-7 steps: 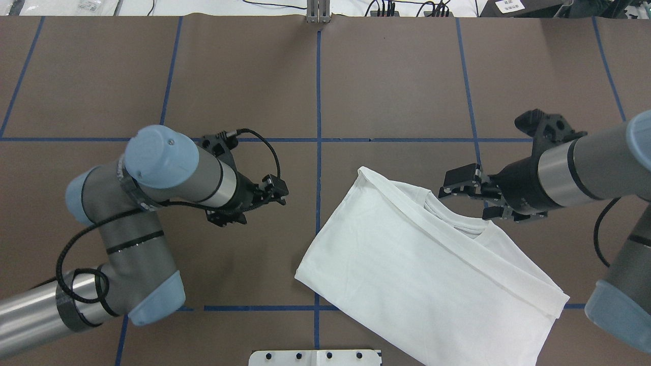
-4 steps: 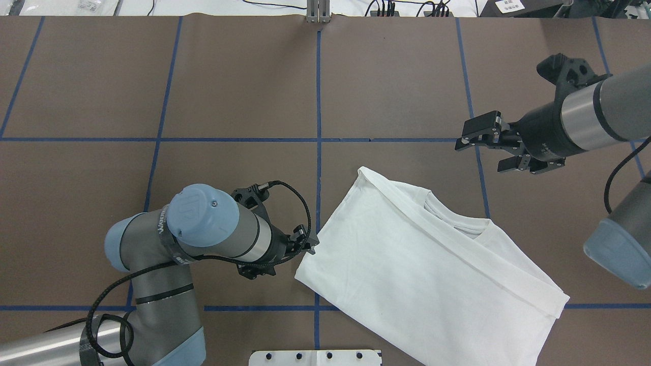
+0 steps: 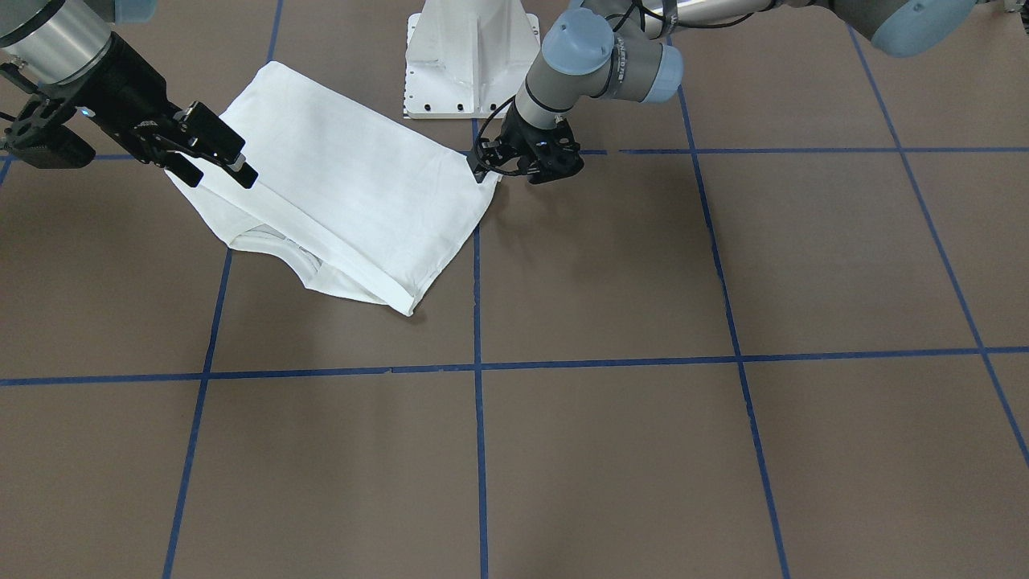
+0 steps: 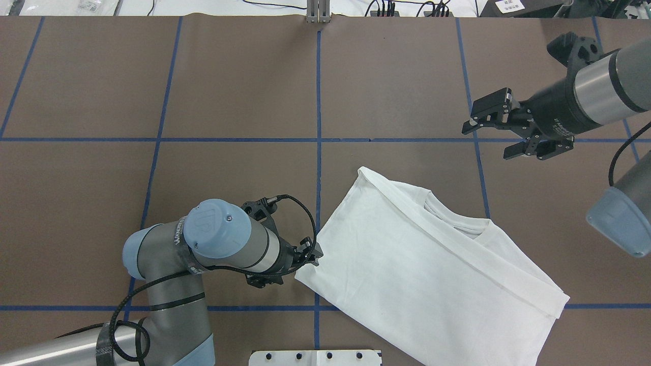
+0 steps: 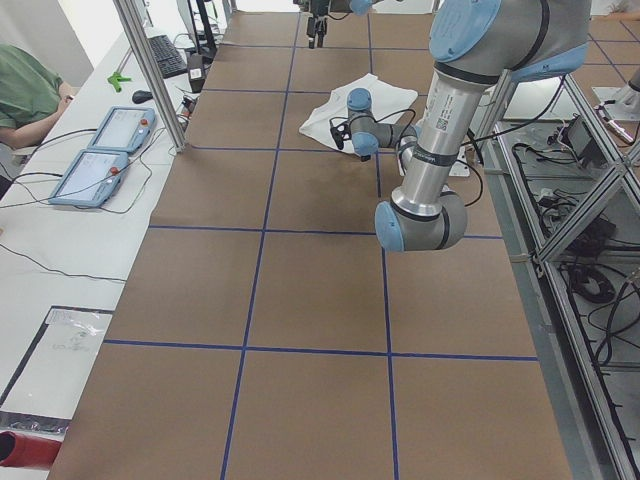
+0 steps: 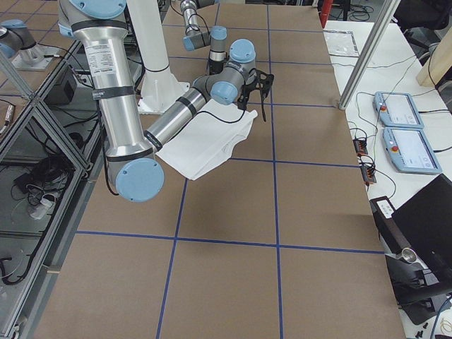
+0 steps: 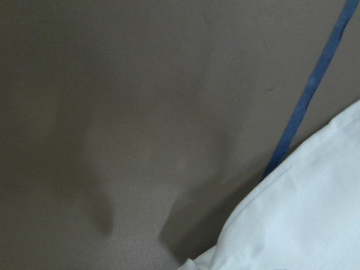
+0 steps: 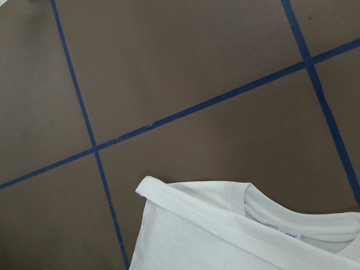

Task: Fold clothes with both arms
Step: 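Grasp the shirt corner nearest the left gripper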

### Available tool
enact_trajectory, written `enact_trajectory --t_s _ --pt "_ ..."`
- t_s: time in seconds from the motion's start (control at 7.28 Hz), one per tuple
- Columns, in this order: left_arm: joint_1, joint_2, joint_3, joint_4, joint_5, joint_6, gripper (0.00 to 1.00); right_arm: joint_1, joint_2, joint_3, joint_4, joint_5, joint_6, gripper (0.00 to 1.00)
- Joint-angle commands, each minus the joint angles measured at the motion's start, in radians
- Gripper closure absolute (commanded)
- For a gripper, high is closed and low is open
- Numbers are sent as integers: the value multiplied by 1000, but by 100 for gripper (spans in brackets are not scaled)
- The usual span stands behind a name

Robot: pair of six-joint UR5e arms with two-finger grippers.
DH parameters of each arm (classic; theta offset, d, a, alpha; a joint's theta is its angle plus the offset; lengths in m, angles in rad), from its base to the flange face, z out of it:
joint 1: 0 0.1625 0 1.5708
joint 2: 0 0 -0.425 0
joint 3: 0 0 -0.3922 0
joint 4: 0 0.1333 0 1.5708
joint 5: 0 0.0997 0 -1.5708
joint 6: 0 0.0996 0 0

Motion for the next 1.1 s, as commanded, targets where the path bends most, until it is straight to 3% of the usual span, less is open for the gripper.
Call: enact_trajectory --t_s 0.0,0.27,0.82,0.96 --pt "8 -11 3 -5 0 1 18 4 -2 -3 -1 -1 0 0" --pt "10 -13 24 -34 0 2 38 11 -1 -3 -1 -1 -1 0" --pt "10 -13 51 -68 0 11 45 17 -1 -3 -2 -2 -3 0" --pt "10 -14 49 -69 -1 10 63 20 -1 -3 -2 -1 -3 0"
